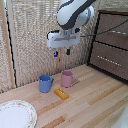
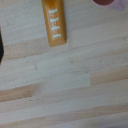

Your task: Propose to navigate your clamp on the clench of the first drawer. Use gentle force to register to the cabinet. Send posterior your swing mandate till over it lurks, a cup of pink essence. Fortify your grip after aiming concentric with the pink cup’s periphery. Manoeuvre the pink towards the cabinet's top. Drop your compression till the cup is resting inside.

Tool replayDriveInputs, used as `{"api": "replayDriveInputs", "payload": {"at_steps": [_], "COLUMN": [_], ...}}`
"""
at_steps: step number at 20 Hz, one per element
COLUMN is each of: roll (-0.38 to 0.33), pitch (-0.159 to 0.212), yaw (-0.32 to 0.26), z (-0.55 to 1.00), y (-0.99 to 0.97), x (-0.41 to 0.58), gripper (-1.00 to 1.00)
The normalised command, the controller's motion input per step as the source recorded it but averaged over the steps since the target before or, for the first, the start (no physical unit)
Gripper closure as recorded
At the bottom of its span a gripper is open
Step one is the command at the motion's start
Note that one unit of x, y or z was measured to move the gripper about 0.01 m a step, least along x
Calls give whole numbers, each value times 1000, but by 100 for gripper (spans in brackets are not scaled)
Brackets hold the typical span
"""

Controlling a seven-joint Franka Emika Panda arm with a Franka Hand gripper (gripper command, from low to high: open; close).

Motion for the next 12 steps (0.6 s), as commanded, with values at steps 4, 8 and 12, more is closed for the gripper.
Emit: {"api": "replayDriveInputs", "payload": {"at_steps": [4,8,12], "roll": [-116,-143,-158], "pitch": [-2,-24,-43], "yaw": [133,186,206], "z": [499,588,496], "y": [-56,-120,-150], "x": [33,-9,-81], "gripper": [-100,-100,-100]}}
